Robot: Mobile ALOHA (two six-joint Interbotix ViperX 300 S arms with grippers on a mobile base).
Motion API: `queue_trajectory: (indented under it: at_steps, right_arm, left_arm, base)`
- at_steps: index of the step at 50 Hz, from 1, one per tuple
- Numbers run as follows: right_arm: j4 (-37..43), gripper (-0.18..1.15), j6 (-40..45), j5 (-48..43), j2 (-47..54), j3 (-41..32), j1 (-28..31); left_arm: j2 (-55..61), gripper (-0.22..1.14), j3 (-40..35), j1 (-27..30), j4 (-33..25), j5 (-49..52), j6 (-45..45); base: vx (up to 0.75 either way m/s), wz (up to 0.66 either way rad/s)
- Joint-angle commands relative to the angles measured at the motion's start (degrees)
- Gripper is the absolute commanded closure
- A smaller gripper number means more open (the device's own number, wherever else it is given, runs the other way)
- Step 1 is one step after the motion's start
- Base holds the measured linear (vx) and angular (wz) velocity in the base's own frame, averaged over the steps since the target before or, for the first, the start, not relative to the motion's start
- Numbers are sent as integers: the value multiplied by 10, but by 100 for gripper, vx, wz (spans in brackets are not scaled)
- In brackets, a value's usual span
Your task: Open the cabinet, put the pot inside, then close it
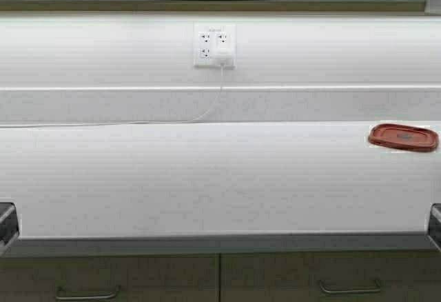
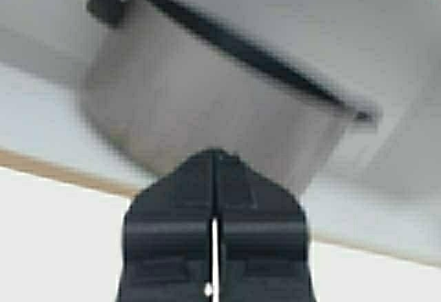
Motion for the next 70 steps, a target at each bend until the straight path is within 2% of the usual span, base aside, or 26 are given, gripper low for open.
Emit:
queue_trajectory:
  at_steps: [1,11,21,43,53,62,70]
  right_arm:
    - [4,89,-64,67,-11,-33,0]
    - [4,89,-81,80,-24,-18,-18]
    - [1,89,-86,94,-31,-26,-36]
    - [-12,89,-128,147,-65,-31,-131]
    - [-21,89,-147,172,-75,-58,-192]
    - [-43,89,-147,206,-104,-93,-281]
    - [-68,89,-145,211,-83,-156,-374]
  left_arm:
    - [-18,87,-34,31,-27,87,105]
    - [-13,87,-59,68,-33,198,154]
    - [-7,87,-55,81,-25,212,171]
    - [36,87,-91,96,-11,225,200]
    - [25,87,-107,187,-11,258,203]
    - [-8,87,-136,288,-2,326,203]
    - [-19,87,-192,381,13,379,203]
  base:
    - [-21,-6]
    - [-25,2]
    - [-26,5]
    - [-28,7]
    - [-27,6]
    - [-21,2]
    - [-13,-3]
